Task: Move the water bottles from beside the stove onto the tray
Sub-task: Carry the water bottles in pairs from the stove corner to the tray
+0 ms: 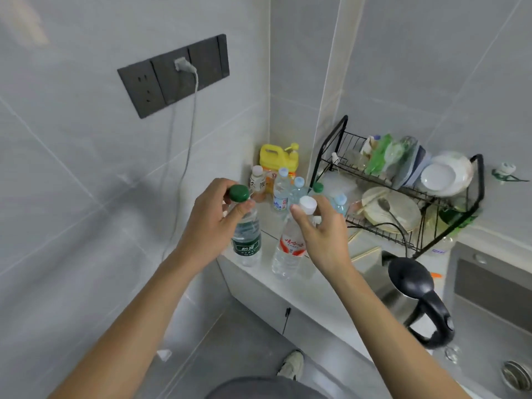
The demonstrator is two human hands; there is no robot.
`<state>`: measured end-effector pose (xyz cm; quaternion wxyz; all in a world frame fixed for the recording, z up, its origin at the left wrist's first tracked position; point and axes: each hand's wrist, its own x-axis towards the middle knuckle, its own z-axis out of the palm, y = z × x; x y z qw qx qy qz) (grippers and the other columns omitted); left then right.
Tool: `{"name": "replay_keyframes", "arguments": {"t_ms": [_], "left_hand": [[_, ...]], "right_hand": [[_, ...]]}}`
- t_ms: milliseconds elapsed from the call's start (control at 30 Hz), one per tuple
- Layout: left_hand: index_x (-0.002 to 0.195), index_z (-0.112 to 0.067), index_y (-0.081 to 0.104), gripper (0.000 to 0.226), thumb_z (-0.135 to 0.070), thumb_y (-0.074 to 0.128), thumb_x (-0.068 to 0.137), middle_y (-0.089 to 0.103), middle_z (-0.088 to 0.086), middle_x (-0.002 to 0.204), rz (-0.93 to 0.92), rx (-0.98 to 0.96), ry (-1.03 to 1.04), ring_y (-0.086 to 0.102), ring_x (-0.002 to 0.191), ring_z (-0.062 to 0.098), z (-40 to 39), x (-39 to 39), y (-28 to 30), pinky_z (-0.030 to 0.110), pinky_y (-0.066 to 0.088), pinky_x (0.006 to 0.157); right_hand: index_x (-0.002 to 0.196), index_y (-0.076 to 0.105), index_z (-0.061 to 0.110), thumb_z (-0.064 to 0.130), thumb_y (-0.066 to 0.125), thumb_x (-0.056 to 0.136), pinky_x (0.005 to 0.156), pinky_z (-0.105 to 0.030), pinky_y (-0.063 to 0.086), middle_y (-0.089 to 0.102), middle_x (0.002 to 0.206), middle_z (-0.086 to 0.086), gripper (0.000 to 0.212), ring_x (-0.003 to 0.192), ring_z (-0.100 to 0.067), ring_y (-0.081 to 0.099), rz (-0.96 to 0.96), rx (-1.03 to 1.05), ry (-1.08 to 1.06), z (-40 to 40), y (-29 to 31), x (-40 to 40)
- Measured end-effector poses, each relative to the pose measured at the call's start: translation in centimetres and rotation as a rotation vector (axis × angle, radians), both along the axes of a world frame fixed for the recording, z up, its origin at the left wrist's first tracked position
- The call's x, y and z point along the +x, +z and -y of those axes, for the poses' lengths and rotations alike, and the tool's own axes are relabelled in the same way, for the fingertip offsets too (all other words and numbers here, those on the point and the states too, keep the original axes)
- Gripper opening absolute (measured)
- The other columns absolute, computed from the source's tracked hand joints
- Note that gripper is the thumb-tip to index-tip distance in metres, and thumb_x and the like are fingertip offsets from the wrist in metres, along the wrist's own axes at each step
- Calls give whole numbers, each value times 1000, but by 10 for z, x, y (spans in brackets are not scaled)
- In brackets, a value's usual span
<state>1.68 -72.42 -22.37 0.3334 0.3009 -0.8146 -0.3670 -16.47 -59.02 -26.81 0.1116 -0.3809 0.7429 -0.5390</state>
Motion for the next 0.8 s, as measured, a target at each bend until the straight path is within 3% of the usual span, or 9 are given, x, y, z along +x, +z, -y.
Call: {"name": "replay_keyframes", "arguments": {"t_ms": [200,367,500,667,800], "left_hand": [[107,-16,61,24,-23,80,93,66,3,101,64,-2,-22,64,94,26,70,-74,-12,52,56,89],[106,-22,60,25,-20,81,91,67,2,102,137,25,-83,66,93,20,110,-116,-39,44,57,90],[103,-18,63,26,-22,84,88,68,-2,95,243,30,-113,66,88,18,140,-135,-75,40,57,82],[97,-20,62,24,-22,84,86,63,-8,87,344,39,-217,60,80,15,165,-146,-113,40,52,74],[94,-21,61,26,-21,85,84,61,-8,88,412,76,-291,60,80,18,182,-149,-137,44,53,76]], "right_hand": [[108,66,20,49,69,97,61,-36,41,65,84,10,31,67,-15,54,-134,53,4,66,-6,-57],[118,67,22,51,69,96,69,-40,51,72,90,5,36,79,-21,63,-139,105,-17,101,-26,-77],[107,62,20,62,62,93,67,-46,53,69,83,1,44,75,-27,62,-136,251,-65,115,-55,-78],[105,59,18,51,68,97,61,-38,39,60,81,5,35,72,-29,58,-127,419,-73,130,-84,-61],[107,59,17,53,69,96,62,-36,40,68,89,-2,40,78,-31,64,-150,542,-85,140,-103,-51]]}}
